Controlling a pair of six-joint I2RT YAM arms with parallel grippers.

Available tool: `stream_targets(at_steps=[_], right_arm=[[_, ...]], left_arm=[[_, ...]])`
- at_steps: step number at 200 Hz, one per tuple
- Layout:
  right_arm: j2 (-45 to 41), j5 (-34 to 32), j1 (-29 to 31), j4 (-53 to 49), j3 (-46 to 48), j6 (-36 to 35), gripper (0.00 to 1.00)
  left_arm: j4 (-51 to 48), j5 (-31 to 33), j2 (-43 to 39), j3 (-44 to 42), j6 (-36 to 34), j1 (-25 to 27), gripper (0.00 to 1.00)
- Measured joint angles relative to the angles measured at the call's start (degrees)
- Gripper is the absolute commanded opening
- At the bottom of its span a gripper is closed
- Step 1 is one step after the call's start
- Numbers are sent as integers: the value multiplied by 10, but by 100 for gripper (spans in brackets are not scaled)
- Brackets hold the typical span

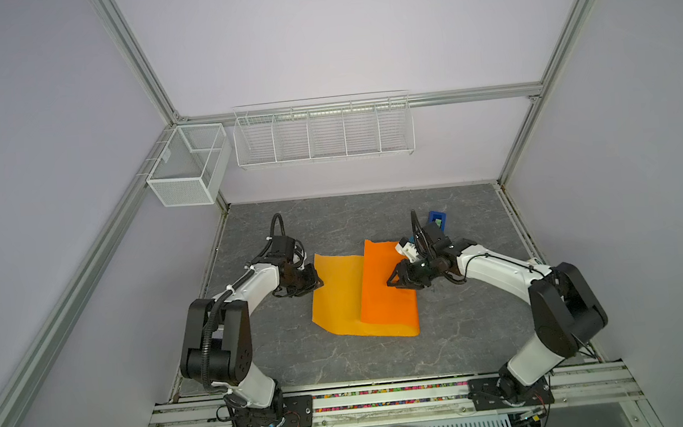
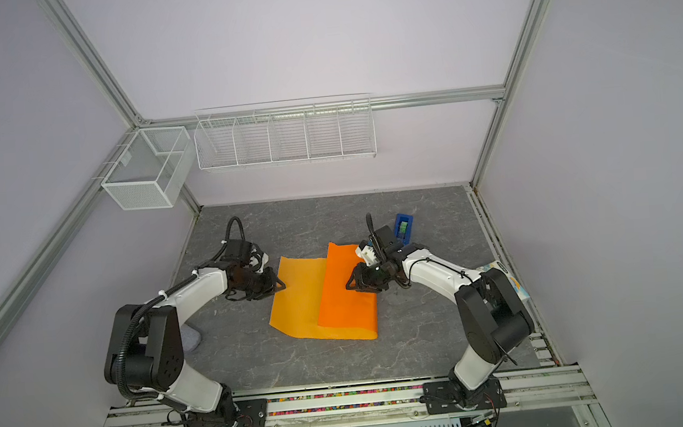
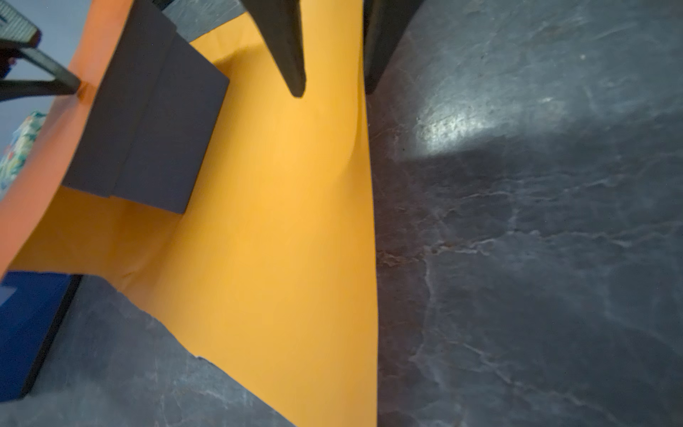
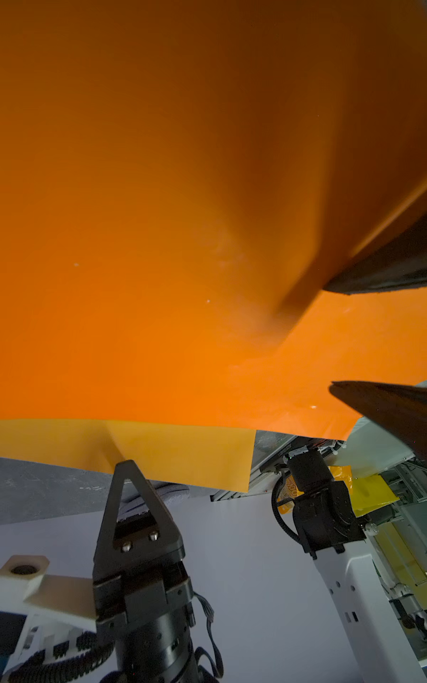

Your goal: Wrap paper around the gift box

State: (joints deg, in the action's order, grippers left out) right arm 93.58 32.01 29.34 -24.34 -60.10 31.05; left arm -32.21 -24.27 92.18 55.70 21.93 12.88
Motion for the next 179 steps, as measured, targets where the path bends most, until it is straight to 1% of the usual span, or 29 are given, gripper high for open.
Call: stream_targets(at_steps=[31, 77, 125, 179], right_arm=[[0, 0, 0, 0, 0, 0, 43], [0, 0, 0, 0, 0, 0, 43], [0, 1, 0, 0, 0, 0, 43], [1, 7, 6, -4, 0, -6, 43]], left_arm=[[-10, 12, 0, 2, -5, 9, 7], [-29, 13, -21, 5, -6, 23, 0], [-35, -17, -50, 35, 5, 68, 0], [-32, -41, -52, 65, 29, 109, 0]])
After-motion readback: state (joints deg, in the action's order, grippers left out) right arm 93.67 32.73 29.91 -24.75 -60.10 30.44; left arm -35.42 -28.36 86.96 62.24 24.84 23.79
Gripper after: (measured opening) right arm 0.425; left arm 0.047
